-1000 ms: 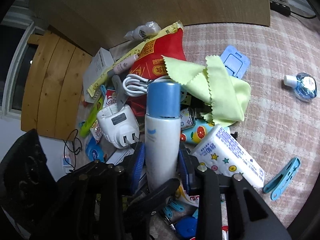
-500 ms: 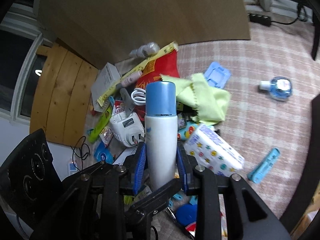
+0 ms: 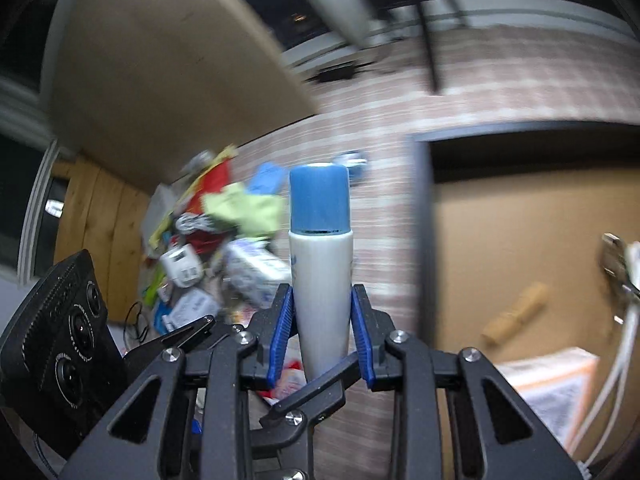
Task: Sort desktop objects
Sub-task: 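Carry the sunscreen bottle to the tray and release it, then grasp the polka-dot tissue pack with the right gripper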
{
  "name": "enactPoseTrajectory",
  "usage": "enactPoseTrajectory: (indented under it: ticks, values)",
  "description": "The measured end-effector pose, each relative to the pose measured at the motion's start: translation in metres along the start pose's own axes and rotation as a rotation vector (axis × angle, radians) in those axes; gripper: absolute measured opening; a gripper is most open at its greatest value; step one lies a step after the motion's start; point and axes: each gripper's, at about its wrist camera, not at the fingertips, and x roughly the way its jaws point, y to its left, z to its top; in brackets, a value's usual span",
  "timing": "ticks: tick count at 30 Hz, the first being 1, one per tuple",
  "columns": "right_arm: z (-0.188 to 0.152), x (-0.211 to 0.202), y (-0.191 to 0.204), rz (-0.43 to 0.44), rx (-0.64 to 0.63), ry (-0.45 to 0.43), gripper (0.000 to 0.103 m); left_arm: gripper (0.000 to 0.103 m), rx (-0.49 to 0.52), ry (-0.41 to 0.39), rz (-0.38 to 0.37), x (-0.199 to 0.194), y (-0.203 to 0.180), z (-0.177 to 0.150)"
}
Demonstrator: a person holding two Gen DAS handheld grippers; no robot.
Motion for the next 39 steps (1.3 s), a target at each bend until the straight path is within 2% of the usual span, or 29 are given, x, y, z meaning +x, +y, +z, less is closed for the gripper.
enactPoseTrajectory:
  ticks: [4, 9, 16, 21, 26, 33, 39]
  values:
    - [-0.005, -0.018, -0.032, -0.036, 0.055, -0.028, 0.029, 0.043, 0.052, 0.026, -0.021, 0.021, -0.03, 0.008]
    - [-0.007, -0.029, -0.052, -0.086, 0.071, -0.038, 0.029, 0.041, 0.075, 0.053, -0.021, 0.035, -0.05, 0.013]
    - [-0.006, -0.039, -0.057, -0.171, 0.059, -0.084, 0.036, 0.041, 0.087, 0.047, 0.017, 0.029, -0.047, 0.005]
    - [-0.01, -0.039, -0.046, -0.164, 0.037, -0.097, 0.036, 0.041, 0.058, 0.027, 0.052, 0.013, -0.026, 0.001]
    - [-0.012, -0.029, -0.022, -0.138, -0.008, -0.096, 0.036, 0.04, 0.011, 0.001, 0.125, -0.013, 0.015, -0.007]
    - [-0.016, 0.001, 0.018, -0.113, -0.081, -0.071, 0.035, 0.04, -0.089, -0.026, 0.226, -0.045, 0.081, -0.02]
    - [-0.02, 0.033, 0.045, -0.083, -0.109, -0.047, 0.035, 0.04, -0.167, -0.019, 0.266, -0.05, 0.126, -0.029]
